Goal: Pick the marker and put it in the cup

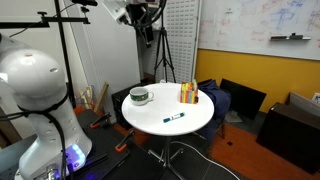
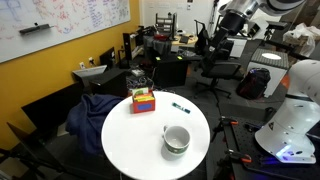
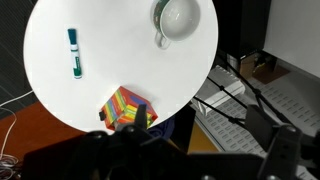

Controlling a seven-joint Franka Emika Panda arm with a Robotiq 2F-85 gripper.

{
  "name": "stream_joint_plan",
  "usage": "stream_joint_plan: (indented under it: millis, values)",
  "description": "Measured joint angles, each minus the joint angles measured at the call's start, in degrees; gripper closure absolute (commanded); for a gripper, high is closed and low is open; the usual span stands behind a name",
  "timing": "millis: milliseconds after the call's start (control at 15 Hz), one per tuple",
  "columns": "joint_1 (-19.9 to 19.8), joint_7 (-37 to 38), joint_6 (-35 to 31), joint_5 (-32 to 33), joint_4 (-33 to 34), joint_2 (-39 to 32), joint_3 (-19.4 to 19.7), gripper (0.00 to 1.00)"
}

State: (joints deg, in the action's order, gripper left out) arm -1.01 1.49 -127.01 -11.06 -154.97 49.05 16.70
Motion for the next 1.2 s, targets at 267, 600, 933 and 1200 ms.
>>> stream_joint_plan:
  millis: [267,600,933,1200]
  values:
    - [0.0,-0.1,-3.0,-2.1,2.4,-6.3,0.3,0.0]
    - [-0.9,0.1,-12.6,-2.9,2.1,-13.3,-0.9,0.0]
    - [-2.3,1.0,-17.4,-2.9,1.7,-18.7,-2.6,0.0]
    - [-3.3,1.3,-20.5,-4.2,1.7,-23.0,-2.5,0.0]
